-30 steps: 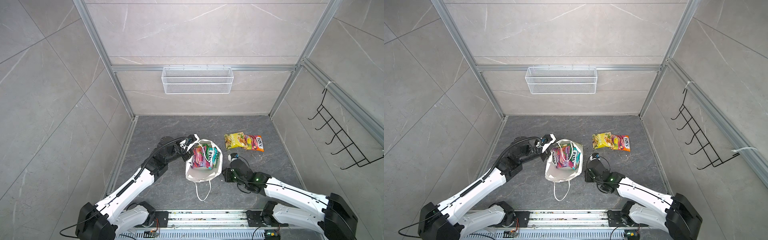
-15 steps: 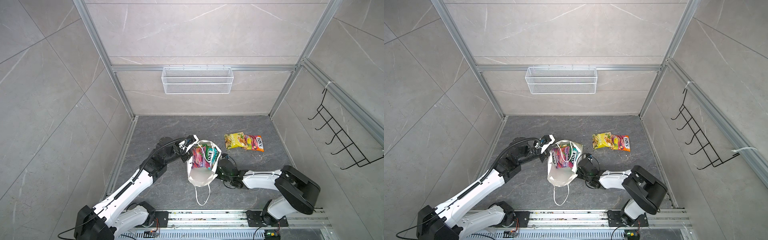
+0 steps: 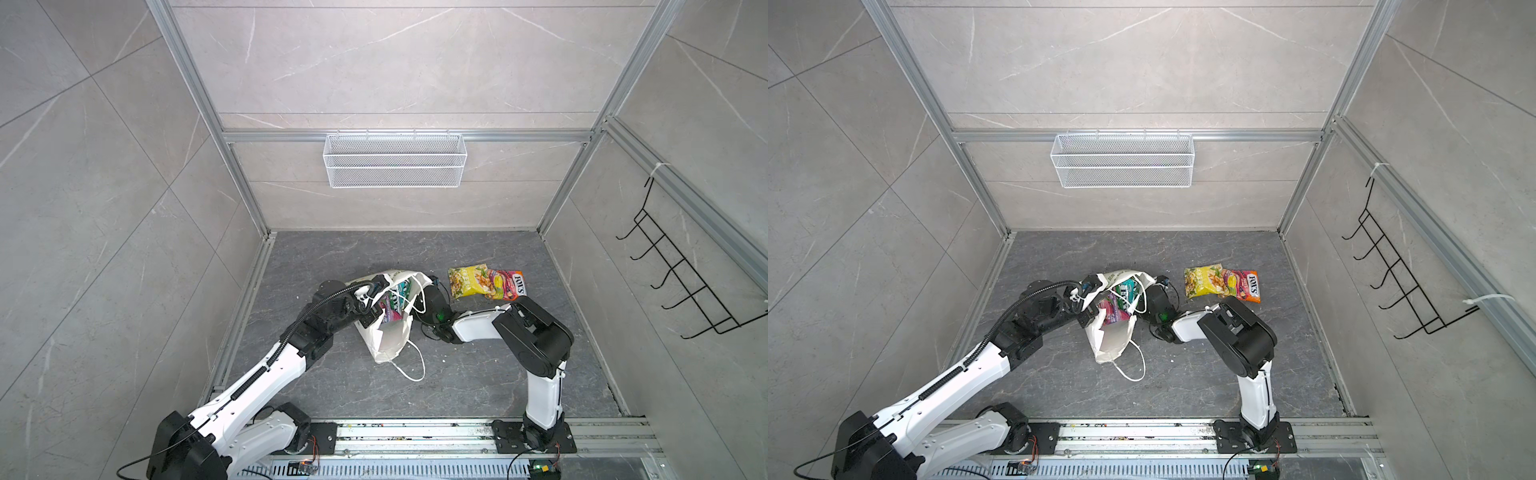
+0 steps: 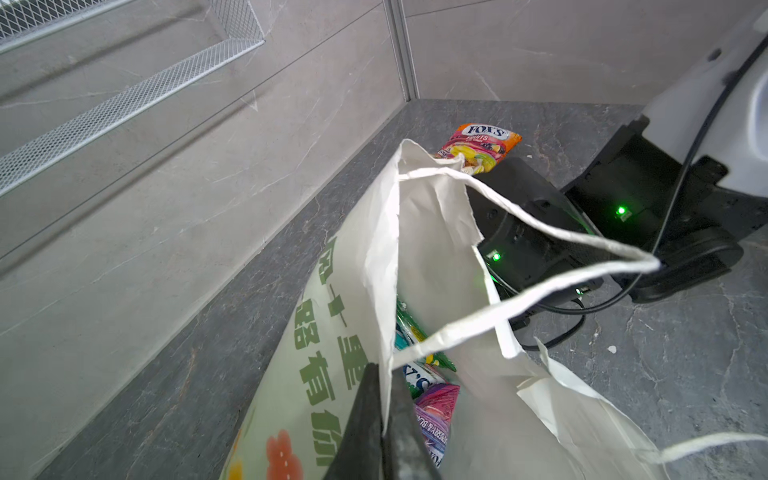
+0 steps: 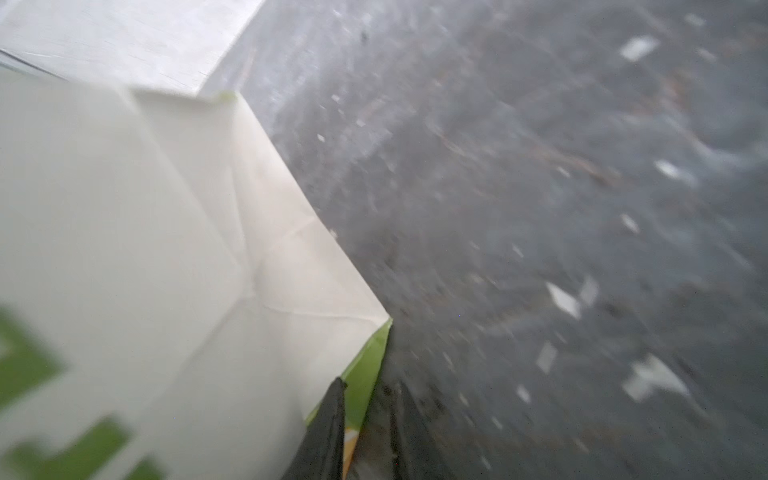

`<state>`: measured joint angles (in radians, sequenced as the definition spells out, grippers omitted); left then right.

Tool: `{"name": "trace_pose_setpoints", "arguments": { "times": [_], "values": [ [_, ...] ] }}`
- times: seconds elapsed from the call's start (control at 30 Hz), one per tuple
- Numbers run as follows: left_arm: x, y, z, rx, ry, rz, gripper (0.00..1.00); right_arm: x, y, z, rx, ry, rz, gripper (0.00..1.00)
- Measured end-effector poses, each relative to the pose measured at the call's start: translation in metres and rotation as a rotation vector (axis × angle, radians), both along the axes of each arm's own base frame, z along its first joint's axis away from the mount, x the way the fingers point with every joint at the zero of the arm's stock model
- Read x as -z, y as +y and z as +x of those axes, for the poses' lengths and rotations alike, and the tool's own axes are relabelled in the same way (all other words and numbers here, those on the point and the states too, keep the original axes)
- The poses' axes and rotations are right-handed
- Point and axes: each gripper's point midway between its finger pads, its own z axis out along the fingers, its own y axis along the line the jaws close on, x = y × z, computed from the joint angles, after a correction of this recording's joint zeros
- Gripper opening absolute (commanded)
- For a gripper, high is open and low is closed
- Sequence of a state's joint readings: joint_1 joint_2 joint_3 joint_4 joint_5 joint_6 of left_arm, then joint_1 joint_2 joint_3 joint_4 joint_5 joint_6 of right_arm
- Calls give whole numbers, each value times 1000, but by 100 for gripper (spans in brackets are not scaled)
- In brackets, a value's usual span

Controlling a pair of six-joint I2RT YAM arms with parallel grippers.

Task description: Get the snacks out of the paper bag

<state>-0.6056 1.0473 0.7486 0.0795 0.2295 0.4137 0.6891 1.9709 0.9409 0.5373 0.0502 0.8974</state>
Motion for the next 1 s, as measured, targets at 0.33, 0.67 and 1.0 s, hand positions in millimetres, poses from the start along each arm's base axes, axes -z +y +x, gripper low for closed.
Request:
{"name": "trace_pose_setpoints", "arguments": {
  "times": [0.33, 0.67, 1.0],
  "values": [
    [15, 0, -6, 18, 2, -3, 0, -88, -57, -18, -8, -120, -94, 39],
    [0, -2, -20, 62, 11, -64, 0, -182, -81, -100, -221, -333, -102, 25],
    [3, -7, -28, 94, 82, -100, 0, -156, -46, -175, -508, -310, -110, 21]
  ]
}}
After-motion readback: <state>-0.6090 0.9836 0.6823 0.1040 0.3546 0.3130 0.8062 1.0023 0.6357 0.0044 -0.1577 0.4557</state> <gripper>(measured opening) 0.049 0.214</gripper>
